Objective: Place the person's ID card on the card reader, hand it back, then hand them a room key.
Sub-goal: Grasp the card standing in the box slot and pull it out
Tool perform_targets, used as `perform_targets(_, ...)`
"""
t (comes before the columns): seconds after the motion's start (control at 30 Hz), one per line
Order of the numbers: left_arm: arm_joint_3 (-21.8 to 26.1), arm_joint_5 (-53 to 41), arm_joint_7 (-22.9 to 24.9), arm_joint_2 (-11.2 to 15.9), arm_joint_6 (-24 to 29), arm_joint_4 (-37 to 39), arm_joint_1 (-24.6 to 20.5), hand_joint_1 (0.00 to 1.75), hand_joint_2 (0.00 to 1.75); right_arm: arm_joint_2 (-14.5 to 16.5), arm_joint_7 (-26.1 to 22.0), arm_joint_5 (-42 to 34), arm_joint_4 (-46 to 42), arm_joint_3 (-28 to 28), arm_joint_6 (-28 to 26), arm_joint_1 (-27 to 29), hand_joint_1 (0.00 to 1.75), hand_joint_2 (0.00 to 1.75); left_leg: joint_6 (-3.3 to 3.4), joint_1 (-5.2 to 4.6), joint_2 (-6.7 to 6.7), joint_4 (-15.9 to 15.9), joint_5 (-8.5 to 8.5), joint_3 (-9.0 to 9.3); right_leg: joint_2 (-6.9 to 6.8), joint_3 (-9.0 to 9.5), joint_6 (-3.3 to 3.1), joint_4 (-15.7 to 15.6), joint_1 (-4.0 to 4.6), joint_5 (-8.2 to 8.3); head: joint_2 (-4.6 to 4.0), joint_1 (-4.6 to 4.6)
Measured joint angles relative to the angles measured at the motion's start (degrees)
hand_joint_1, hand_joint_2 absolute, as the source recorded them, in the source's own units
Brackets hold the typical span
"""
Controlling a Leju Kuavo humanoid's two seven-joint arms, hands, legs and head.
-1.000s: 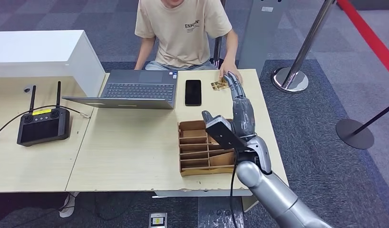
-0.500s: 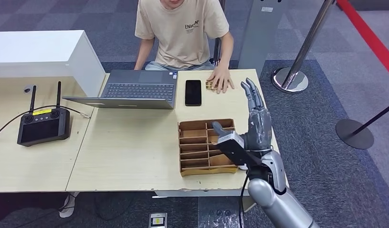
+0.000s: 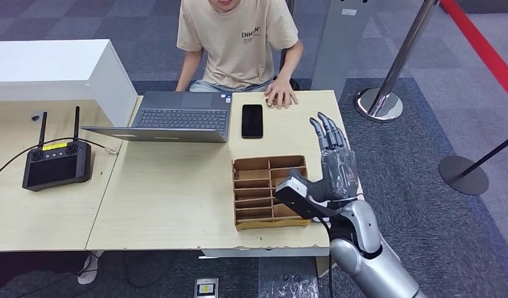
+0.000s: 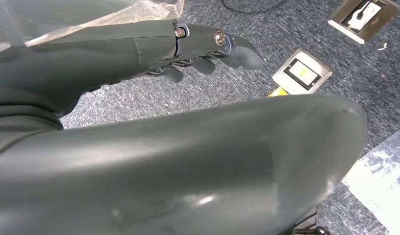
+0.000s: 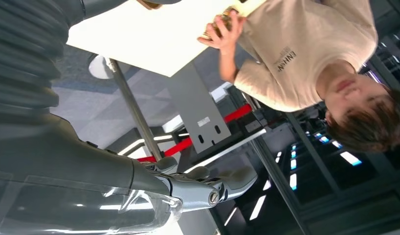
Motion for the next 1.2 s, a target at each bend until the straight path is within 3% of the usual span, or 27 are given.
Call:
perform_targets(0.2,0.1,0.1,0.2,0.0,0.3,0.0,0.0,0.00,0.00,0.0,-1.3,-4.0,1.3,0.6,-2.0,0.7,0.01,1.75,0.00,0.00,0.00,0.0,0.00,-0.01,0.00,0.00,0.00,0.0,0.00,0.00,0.00,0.00)
perform_targets(0.33,0.1,0.0,0.3,0.0,0.5,0.0,0.0,0.00,0.00,0.3,-2.9,-7.5,2.3,1.1,-3.4,1.3,0.21,1.75,0.00,0.00,0.00,0.0,0.00,-0.02,0.00,-0.01,0.00,0.0,0.00,0.00,0.00,0.00)
perform_targets(0.53,0.1,0.4,0.3,0.0,0.7,0.0,0.0,0.00,0.00,0.7,-5.3,-11.7,3.4,1.6,-4.4,2.1,0.09,1.75,0.00,0.00,0.00,0.0,0.00,-0.01,0.00,0.00,0.00,0.0,0.00,0.00,0.00,0.00)
perform_targets(1.2,0.2,1.0,0.3,-0.3,1.0,0.0,0.0,0.00,0.00,1.6,-8.8,-17.8,5.6,1.7,-4.4,3.0,0.18,1.75,0.00,0.00,0.00,0.0,0.00,-0.01,0.00,-0.01,0.00,0.0,0.00,0.00,0.00,0.00)
